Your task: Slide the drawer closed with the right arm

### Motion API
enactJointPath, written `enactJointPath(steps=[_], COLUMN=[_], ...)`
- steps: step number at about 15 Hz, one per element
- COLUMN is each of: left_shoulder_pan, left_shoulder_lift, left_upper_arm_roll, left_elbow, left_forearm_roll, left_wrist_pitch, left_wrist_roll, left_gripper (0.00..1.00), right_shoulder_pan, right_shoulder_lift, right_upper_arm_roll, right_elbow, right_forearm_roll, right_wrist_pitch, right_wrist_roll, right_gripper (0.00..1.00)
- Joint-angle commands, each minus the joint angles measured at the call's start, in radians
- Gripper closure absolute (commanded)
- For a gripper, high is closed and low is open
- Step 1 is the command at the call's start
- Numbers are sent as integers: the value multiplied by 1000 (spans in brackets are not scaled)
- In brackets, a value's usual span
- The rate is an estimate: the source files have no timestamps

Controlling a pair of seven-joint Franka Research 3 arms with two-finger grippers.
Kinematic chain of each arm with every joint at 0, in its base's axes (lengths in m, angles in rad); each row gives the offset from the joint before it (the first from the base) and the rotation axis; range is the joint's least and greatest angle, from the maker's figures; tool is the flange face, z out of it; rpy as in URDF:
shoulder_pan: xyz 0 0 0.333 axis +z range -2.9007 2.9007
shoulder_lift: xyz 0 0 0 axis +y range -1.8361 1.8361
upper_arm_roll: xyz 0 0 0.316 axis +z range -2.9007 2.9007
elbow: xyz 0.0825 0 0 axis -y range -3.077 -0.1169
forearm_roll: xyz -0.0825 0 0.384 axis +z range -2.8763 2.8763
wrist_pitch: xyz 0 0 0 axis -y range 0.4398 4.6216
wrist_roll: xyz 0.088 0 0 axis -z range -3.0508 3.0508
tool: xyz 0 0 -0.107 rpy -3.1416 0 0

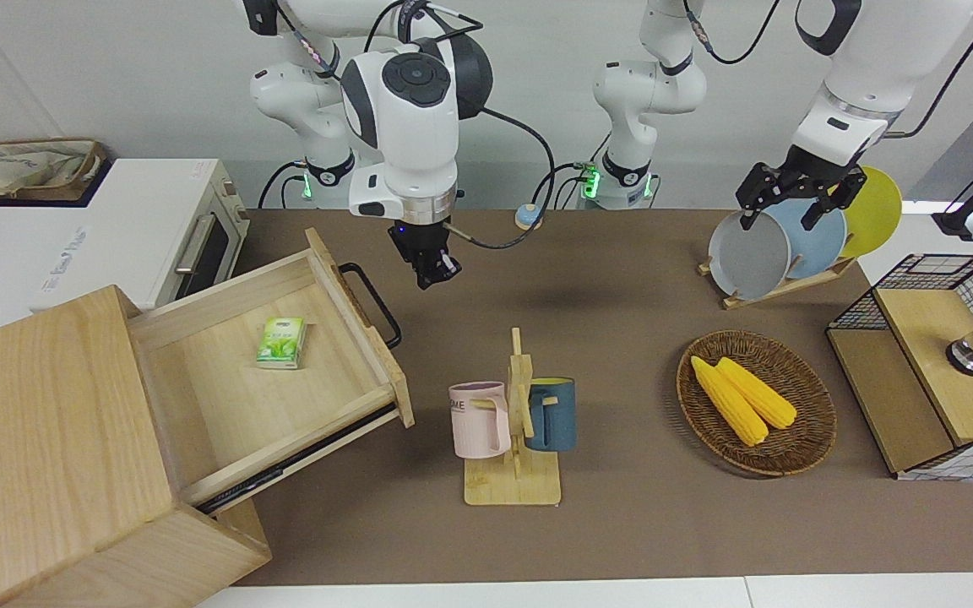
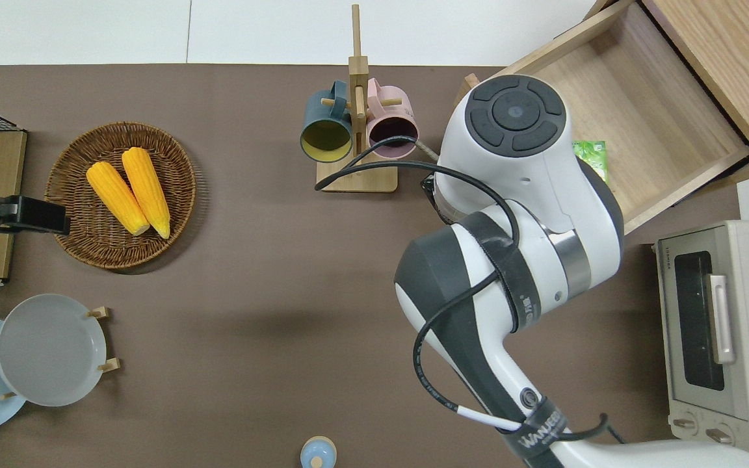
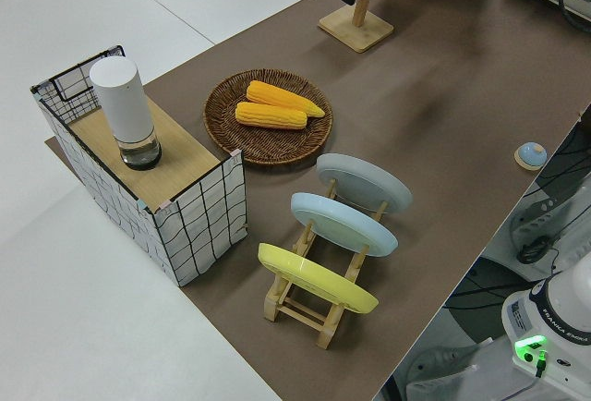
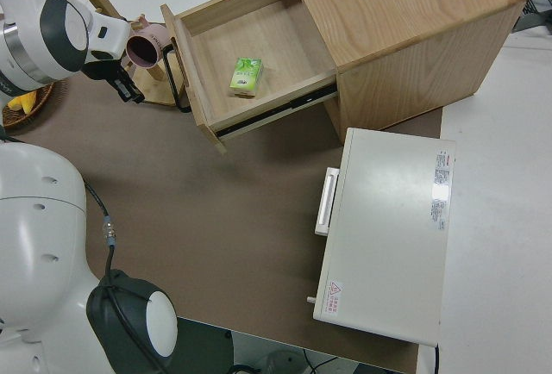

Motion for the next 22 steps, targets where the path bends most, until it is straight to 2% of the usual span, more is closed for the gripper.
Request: enactJointPath(steps=[1, 8, 14, 16, 20, 22], left_shoulder_pan=[-17, -17, -17, -17, -17, -17], left_shoulder_lift=[13, 13, 13, 13, 13, 13], left_upper_arm_roll=[17, 17, 17, 17, 17, 17], left_elbow=[20, 20, 20, 20, 20, 20], left_forearm_roll=[12, 12, 12, 12, 12, 12], left_wrist_pitch=[0, 0, 0, 0, 0, 0], left_wrist_roll=[8, 8, 8, 8, 8, 8], left_gripper=[2, 2, 5, 5, 5, 5], right_shoulder_pan=[-11, -54, -80, -89, -107, -118], right_shoulder_lift=[24, 38, 65, 67, 73, 78], right_upper_arm_roll=[-2, -6, -6, -6, -4, -6], right_elbow=[1, 1, 1, 1, 1, 1], right_forearm_roll=[1, 11, 24, 24, 24, 24], right_wrist_pitch=[37, 115, 120, 155, 175, 212], right_wrist_roll=[52, 63, 54, 55, 54, 61], right_gripper=[1000, 1000, 1000, 1000, 1000, 1000])
